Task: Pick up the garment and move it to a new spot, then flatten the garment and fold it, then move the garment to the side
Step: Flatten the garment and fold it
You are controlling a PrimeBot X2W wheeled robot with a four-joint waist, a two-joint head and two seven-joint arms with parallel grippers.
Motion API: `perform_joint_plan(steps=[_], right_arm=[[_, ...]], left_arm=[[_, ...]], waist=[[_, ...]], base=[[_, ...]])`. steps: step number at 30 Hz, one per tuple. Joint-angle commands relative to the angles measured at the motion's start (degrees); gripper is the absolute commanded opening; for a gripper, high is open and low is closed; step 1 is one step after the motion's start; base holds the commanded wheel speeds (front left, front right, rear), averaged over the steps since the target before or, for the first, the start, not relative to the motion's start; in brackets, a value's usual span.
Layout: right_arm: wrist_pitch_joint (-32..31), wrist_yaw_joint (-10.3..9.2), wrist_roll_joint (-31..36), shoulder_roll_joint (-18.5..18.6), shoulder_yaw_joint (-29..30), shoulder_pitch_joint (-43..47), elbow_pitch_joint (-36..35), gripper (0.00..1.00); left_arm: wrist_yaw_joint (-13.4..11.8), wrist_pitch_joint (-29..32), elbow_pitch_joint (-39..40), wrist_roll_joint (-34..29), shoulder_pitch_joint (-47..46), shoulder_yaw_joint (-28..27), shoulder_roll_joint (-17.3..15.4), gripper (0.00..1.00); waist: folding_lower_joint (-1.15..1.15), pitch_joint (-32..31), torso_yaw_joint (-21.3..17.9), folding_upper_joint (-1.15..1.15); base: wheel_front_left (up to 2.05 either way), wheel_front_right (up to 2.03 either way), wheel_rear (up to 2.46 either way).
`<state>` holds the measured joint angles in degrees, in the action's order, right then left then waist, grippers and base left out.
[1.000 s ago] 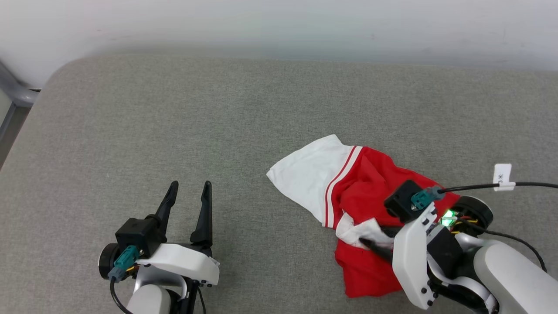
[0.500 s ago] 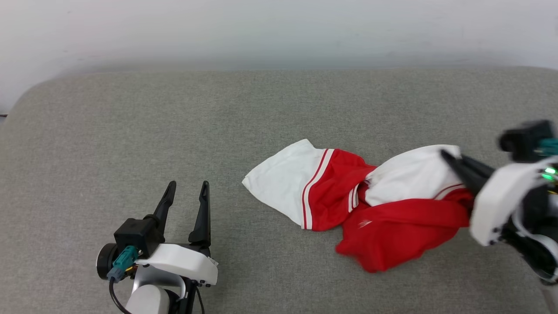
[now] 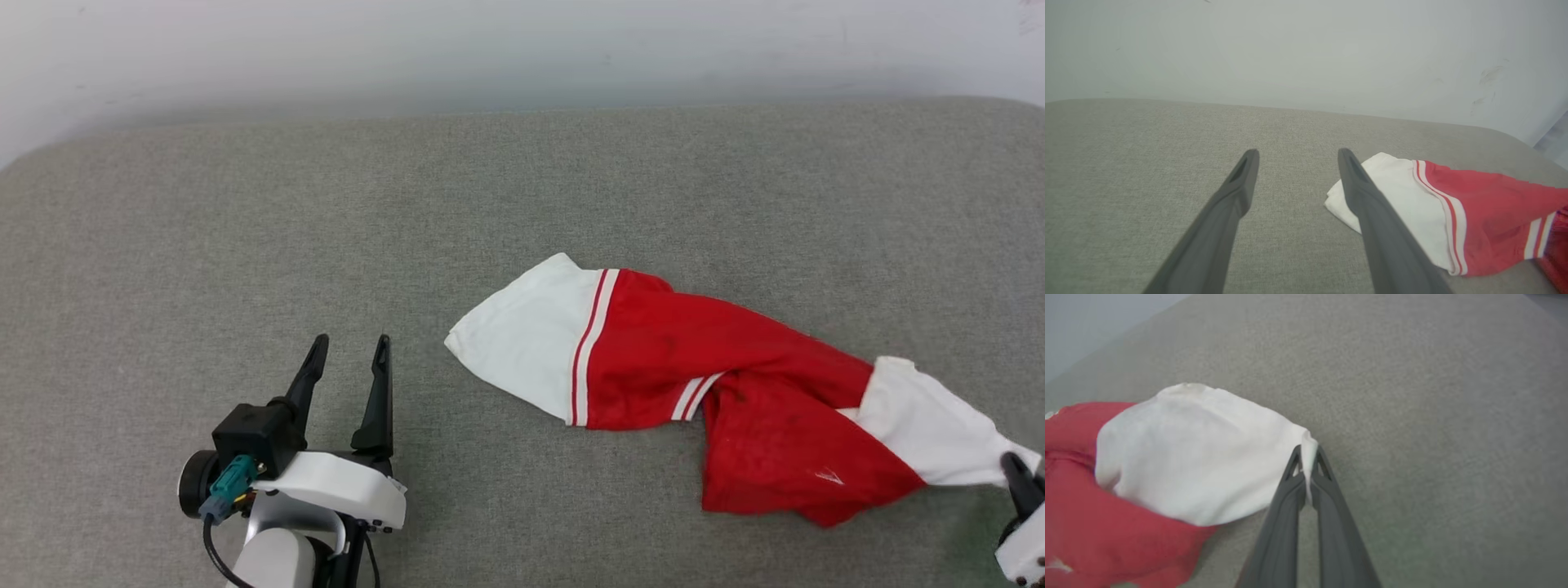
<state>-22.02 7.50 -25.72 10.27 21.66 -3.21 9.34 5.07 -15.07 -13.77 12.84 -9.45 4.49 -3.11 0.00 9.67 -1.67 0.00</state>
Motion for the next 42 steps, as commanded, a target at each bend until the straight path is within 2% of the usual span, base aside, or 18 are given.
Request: perform_joint_plan(steps=[1,3,4,5,14,21,27,34,42], right_arm=[[2.2,-0.03,1.1,-1.2,1.7,0.4,3.4,0.00],[4.1,-0.02,1.8,-2.2,1.6,-0.2,6.6,0.04],[6.2,-0.02,1.8,-2.8,0.8,-1.0,8.8,0.96],[7.6,-0.02,1.8,-3.0,0.4,-1.3,9.4,1.00],[24.3,-0.02,5.4,-4.5,-0.4,-2.8,7.7,1.00],[29.2,-0.02,10.6,-5.2,-3.9,-0.8,2.2,1.00],[28.6,-0.02,14.3,-5.6,-11.0,2.5,-4.4,1.00],[24.8,-0.03,16.7,-6.1,-18.5,6.8,-11.7,1.00],[21.2,-0.03,16.2,-6.8,-21.9,10.3,-17.2,1.00]], left_arm=[[0.3,-0.1,-0.2,-0.3,-0.8,0.0,-0.3,1.00],[0.3,-0.1,-0.3,-0.3,-0.9,0.0,-0.6,1.00],[0.4,-0.1,-0.3,-0.3,-0.9,-0.1,-0.7,1.00],[0.4,-0.1,-0.3,-0.4,-0.9,-0.1,-0.7,1.00],[0.2,-0.1,-1.1,-0.2,-0.1,0.1,-0.8,1.00],[0.0,-0.1,-1.7,0.2,0.8,0.2,-0.7,1.00],[-0.2,-0.1,-2.4,0.4,1.6,0.3,-0.8,1.00],[-0.6,0.0,-3.2,0.5,2.4,0.5,-1.1,1.00],[0.0,3.6,-3.4,0.6,1.3,2.1,-2.0,1.00]], waist=[[0.00,0.2,-0.2,0.00],[0.00,0.3,-0.3,0.00],[0.00,0.3,-0.5,0.00],[0.00,0.3,-0.6,0.00],[0.00,-1.0,-0.4,0.00],[0.00,-2.8,-0.1,0.00],[0.00,-4.5,-0.2,0.00],[0.00,-6.5,-0.6,0.00],[0.00,-7.3,-1.2,0.00]], base=[[0.00,0.00,0.00],[0.00,0.00,0.00],[0.00,0.00,0.00],[0.00,0.00,0.00],[0.00,0.00,0.00],[0.00,0.00,0.00],[0.00,0.00,0.00],[0.00,0.00,0.00],[0.00,0.00,0.00]])
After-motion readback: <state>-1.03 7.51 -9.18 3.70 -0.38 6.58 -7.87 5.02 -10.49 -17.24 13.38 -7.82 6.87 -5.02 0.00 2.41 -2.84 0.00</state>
